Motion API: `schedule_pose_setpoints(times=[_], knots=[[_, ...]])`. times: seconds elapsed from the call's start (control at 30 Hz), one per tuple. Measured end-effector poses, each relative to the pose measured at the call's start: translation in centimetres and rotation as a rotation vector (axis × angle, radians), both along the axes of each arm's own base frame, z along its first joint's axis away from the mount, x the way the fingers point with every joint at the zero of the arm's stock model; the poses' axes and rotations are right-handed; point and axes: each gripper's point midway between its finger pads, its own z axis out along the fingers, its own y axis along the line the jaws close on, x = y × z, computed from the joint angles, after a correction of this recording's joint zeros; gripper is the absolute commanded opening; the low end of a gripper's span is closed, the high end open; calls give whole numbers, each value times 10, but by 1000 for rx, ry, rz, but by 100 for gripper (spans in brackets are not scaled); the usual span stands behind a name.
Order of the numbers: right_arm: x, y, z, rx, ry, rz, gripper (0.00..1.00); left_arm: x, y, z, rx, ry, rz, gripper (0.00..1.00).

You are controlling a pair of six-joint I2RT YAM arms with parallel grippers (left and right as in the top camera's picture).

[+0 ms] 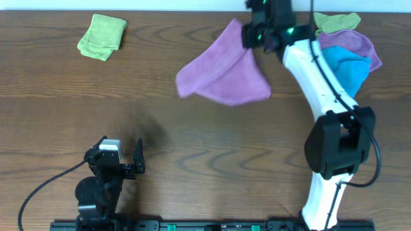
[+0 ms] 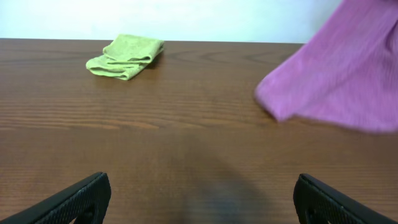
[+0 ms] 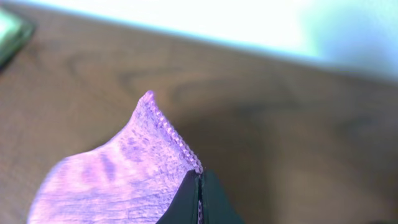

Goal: Fold the cloth
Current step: 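Drag the pink cloth to the table center with the right gripper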

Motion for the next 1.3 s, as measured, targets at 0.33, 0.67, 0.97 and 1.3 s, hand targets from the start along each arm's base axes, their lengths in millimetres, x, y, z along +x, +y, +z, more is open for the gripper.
schedule_pose_setpoints(times=[0.33, 0.67, 0.97, 1.3], knots=[[-22, 22, 60, -46, 0, 49, 1, 0, 0, 0, 0, 0, 0, 95], [-187, 238, 28, -94, 128, 652, 65, 0, 0, 0, 0, 0, 0, 95], [-186, 222, 8, -277, 111, 595, 73, 0, 0, 0, 0, 0, 0, 95], [-136, 76, -89, -306, 404, 206, 69, 0, 0, 0, 0, 0, 0, 95]])
